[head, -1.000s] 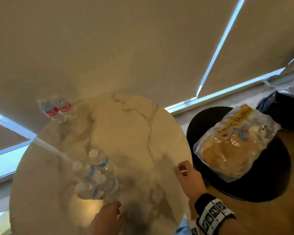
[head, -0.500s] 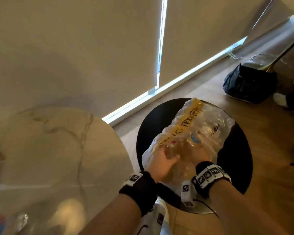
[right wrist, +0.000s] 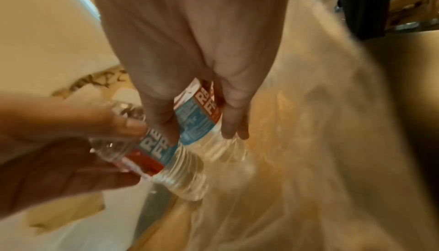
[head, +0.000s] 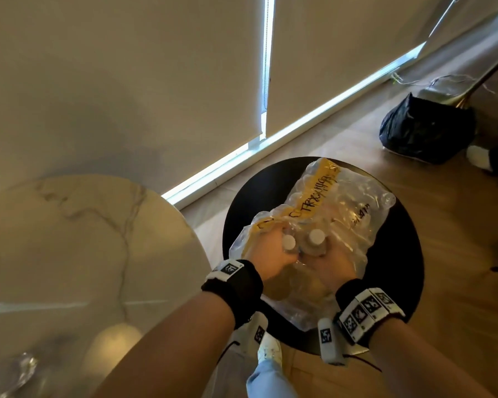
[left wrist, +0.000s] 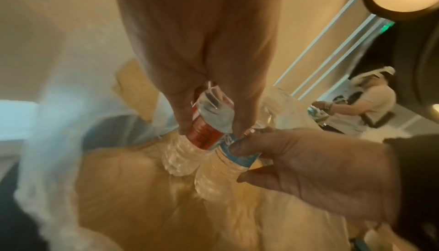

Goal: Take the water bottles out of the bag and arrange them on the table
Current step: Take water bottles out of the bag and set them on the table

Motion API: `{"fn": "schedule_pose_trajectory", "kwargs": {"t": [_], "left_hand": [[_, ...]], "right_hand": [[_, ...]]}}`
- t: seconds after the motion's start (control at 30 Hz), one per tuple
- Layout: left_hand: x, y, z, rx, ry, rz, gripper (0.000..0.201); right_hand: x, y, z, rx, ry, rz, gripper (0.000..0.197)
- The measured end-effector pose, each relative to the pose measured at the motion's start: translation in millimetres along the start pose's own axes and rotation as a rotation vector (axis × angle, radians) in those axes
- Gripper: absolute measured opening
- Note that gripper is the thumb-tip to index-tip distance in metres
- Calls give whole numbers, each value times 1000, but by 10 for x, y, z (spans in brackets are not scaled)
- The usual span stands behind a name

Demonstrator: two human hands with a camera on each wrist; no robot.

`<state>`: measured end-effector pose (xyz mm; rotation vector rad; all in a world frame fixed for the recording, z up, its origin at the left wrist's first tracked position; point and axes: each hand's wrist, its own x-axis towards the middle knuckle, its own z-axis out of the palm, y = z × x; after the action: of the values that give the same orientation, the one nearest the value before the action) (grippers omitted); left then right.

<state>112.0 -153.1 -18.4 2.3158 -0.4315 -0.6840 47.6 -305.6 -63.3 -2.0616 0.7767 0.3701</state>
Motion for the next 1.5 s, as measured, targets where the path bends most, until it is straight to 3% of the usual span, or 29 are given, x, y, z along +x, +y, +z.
{"fn": "schedule_pose_trajectory", "kwargs": {"t": [0.1,0.27,0.37,0.53,0.63,0.7,0.83,0.97,1.07,1.13,1.23,1.33,1.5], "left_hand": [[-298,-186,49,-22,12,22,66],[-1263,-450,-296,-204,74,53,57],[-1969,-740,-480,-322,195,-2,57],[-3293,-1417,-689,-372,464,-217,57],[-3999,-1857,-701,-420,517,-390,65],[-4392,-2128,-703,-427,572,-464,58],[-4842,-2533,-747,-409,728,-550,53],[-4908,-2656,-862,-461,800,-521,40],[-4876,-2662,-852,-474,775,-564,59],[-4879,-2686,-820,-450,756,-593,64],[-4951,-2713,-814,-272,540,-699,61],[-5041,-2708,-753,-62,273,-816,68],[-4519,-2286,-561,13,206,-641,39]], "right_hand": [[-240,-55,18,5,-68,-91,60],[-923,-296,136,-82,-189,-282,67],[-1493,-587,370,-86,-293,-407,66],[-2389,-940,1283,-95,-467,-580,54],[-2808,-984,1975,-113,-554,-600,54],[-3076,-1019,2414,-101,-579,-597,52],[-3435,-1091,3082,-139,-525,-599,57],[-3523,-1134,3389,-53,-516,-573,58],[-3480,-1167,3412,-98,-501,-578,61],[-3426,-1170,3381,-180,-525,-583,74],[-3334,-1156,3211,-318,-626,-557,90],[-3172,-1070,2815,-382,-660,-504,71],[-2476,-736,1904,-296,-388,-344,27]]}}
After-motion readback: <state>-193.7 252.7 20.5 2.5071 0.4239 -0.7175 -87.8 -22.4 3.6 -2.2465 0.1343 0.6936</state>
